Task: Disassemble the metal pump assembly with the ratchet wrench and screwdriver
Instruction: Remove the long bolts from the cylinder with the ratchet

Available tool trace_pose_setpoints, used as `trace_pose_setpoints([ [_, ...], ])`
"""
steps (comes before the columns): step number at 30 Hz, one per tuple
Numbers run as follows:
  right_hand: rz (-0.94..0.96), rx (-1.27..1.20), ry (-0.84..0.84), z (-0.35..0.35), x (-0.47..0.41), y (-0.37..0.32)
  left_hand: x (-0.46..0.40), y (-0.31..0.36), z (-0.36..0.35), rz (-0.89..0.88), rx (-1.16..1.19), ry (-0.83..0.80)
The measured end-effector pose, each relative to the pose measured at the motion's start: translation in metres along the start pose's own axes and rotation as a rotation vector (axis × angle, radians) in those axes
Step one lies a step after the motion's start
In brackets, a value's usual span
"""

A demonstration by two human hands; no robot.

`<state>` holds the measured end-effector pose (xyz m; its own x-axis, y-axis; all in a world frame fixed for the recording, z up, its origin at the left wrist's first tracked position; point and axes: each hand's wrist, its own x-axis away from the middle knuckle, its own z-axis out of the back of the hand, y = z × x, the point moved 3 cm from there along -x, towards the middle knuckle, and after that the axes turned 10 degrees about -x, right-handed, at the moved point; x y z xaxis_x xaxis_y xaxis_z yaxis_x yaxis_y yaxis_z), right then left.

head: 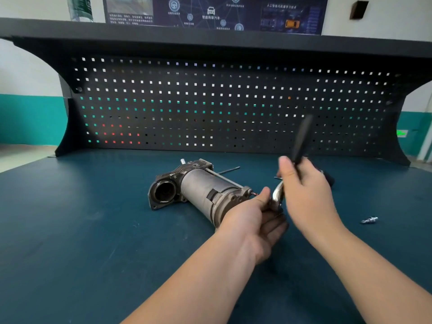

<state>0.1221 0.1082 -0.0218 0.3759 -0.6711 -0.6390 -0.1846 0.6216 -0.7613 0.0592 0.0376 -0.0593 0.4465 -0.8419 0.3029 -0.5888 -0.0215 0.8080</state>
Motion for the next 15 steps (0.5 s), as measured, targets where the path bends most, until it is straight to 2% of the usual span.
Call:
trace_pose_setpoints([
  [2,0.312,0.187,-0.218,-0.005,0.006,-0.015,-0.001,0.002,0.000,0.001,0.003,-0.023],
  [4,0.404,0.232,-0.323,-0.009,0.011,-0.015,-0.001,0.003,0.002,0.000,0.004,-0.006],
  [5,0.377,0.188,-0.299,-0.008,0.011,-0.013,-0.001,0.003,0.003,0.001,0.012,0.003],
  [7,0.169,0.006,-0.117,-0.003,0.007,-0.007,0.000,0.001,0.002,-0.003,0.051,0.016],
  [8,-0.013,-0.118,-0.012,0.000,0.004,-0.001,0.000,0.001,0.002,-0.011,0.060,0.024],
  [10,-0.482,-0.529,0.119,-0.001,0.001,0.021,-0.001,0.002,0.002,-0.017,0.043,0.042],
  [11,-0.661,-0.727,0.153,-0.004,0.002,0.027,-0.001,0.002,0.002,-0.015,0.034,0.045],
  [12,-0.740,-0.814,0.167,-0.005,0.002,0.030,-0.001,0.002,0.003,-0.015,0.026,0.042],
  [13,-0.701,-0.791,0.151,-0.005,0.002,0.030,-0.003,0.002,0.002,-0.011,0.023,0.038],
  [14,-0.554,-0.670,0.104,-0.003,0.001,0.027,-0.004,0.001,0.002,-0.011,0.017,0.031],
  [15,-0.329,-0.498,0.043,-0.001,0.001,0.018,-0.003,0.000,0.001,-0.012,0.009,0.028],
])
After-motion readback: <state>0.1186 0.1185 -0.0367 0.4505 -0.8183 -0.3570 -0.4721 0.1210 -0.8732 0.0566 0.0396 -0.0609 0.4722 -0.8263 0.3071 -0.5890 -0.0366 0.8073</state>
